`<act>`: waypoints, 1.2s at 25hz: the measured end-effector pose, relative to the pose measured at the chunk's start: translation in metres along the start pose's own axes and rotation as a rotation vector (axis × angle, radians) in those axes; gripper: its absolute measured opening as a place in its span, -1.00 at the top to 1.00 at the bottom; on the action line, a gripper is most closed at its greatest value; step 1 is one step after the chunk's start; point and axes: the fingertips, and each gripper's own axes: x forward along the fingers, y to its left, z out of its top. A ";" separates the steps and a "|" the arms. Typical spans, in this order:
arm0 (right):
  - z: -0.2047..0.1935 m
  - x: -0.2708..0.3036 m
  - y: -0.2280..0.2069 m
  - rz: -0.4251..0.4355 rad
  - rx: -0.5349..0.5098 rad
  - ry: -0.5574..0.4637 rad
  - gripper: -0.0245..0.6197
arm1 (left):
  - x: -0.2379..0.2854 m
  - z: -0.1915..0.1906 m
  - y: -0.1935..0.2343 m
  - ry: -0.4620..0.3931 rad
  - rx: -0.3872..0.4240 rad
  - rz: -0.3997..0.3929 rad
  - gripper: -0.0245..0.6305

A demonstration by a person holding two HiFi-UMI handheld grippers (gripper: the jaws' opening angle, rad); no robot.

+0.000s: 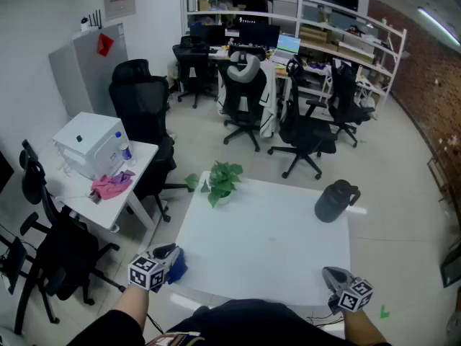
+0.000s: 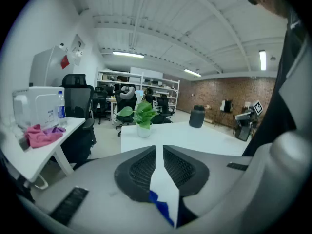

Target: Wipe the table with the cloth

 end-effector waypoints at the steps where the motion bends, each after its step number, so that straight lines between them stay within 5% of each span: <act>1: 0.000 0.000 -0.001 -0.003 -0.005 0.001 0.89 | 0.003 -0.007 0.005 0.051 0.057 -0.015 0.74; 8: -0.001 0.006 0.001 -0.013 -0.016 0.027 0.89 | 0.018 -0.086 0.014 0.480 0.491 -0.209 0.06; 18: -0.005 0.005 0.010 -0.024 -0.026 0.059 0.89 | 0.036 -0.153 0.021 0.754 0.735 -0.351 -0.06; 23: -0.009 0.004 0.011 -0.037 -0.026 0.071 0.89 | 0.047 -0.172 0.024 0.825 0.736 -0.392 -0.01; 30: -0.007 0.005 0.016 -0.035 -0.028 0.068 0.89 | 0.039 -0.179 0.013 0.897 0.647 -0.475 0.42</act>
